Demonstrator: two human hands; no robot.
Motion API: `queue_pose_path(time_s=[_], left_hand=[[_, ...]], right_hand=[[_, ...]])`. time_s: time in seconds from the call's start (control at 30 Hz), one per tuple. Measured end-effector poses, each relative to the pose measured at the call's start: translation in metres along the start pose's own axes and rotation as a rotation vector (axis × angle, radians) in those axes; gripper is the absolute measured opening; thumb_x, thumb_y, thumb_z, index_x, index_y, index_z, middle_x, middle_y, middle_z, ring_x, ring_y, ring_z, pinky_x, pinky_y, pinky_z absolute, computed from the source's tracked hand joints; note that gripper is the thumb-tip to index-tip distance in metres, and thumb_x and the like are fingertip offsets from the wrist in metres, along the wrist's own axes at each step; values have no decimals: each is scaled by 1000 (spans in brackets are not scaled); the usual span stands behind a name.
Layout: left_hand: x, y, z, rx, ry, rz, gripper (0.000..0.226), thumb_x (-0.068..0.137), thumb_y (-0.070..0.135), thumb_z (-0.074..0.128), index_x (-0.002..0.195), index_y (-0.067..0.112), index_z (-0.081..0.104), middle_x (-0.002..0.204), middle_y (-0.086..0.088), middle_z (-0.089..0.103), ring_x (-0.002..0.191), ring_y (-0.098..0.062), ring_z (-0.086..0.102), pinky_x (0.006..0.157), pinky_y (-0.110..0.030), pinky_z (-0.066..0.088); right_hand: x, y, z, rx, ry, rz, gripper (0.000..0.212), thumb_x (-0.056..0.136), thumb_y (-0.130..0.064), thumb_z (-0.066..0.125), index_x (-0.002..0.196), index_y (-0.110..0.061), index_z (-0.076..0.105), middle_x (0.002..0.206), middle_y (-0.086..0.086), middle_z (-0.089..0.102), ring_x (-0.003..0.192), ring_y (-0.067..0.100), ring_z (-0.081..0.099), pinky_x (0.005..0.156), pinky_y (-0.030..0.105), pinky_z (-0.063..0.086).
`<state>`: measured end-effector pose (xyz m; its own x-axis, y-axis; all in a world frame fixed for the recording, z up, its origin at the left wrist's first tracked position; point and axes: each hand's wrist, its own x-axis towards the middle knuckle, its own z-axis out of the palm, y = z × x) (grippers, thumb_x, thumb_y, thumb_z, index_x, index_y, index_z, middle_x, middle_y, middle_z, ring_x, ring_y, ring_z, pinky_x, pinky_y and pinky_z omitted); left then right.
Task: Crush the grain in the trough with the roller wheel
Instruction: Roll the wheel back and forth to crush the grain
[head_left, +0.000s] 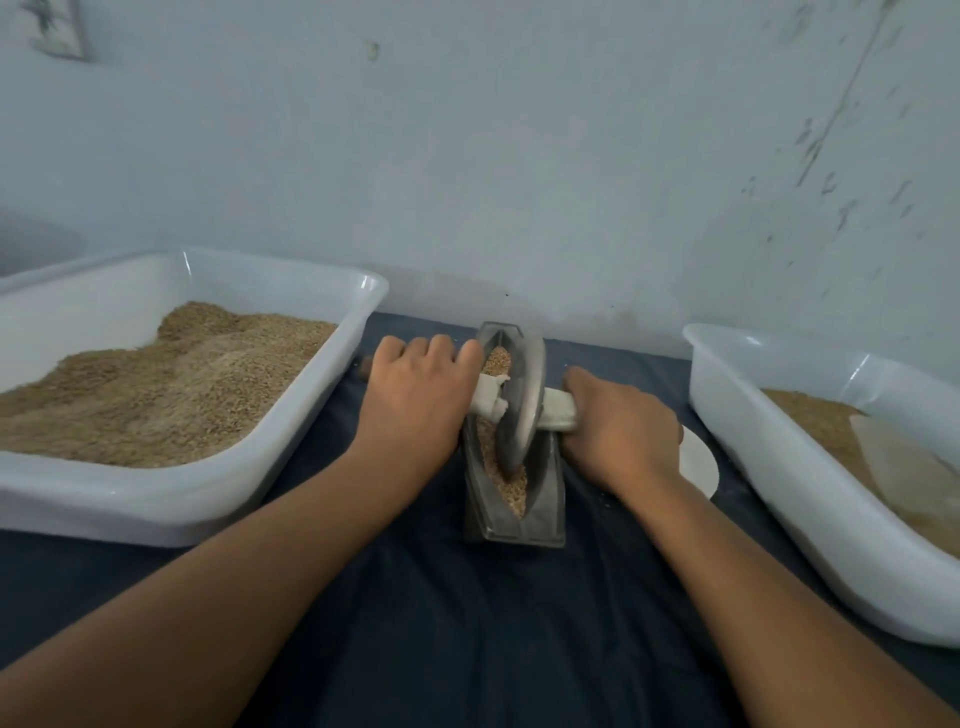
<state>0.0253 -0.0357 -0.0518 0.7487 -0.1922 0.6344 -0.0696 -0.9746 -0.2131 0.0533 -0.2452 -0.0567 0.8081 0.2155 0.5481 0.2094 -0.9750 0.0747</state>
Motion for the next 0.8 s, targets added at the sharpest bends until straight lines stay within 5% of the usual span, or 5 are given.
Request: queue_pose_path(time_s=[0.27, 0.6, 0.8], left_hand=[[-9, 3, -10, -6, -1, 20, 46, 69, 11, 68, 100, 22, 36, 85, 1, 40, 73, -19, 37, 76, -35, 36], [-16, 3, -13, -30, 13, 18, 47, 69, 13, 69, 99, 23, 35, 86, 1, 36, 76, -19, 33, 77, -36, 36], [-15, 3, -12, -24, -4, 11, 45, 69, 13, 70, 100, 23, 38, 87, 1, 42, 77, -20, 43, 78, -37, 38]], right_hand=[[-21, -6, -11, -22, 103, 11, 23, 75, -28, 64, 78, -26, 42, 57, -10, 43, 45, 11, 24, 49, 25, 8], [-28, -9, -16, -18, 81, 29, 19, 79, -28, 63, 83, -27, 44, 70, -7, 57, 60, 24, 46, 50, 31, 11], [-25, -9, -15, -2, 83, 40, 19, 78, -28, 63, 82, -27, 45, 66, -9, 55, 53, 18, 40, 50, 29, 9]])
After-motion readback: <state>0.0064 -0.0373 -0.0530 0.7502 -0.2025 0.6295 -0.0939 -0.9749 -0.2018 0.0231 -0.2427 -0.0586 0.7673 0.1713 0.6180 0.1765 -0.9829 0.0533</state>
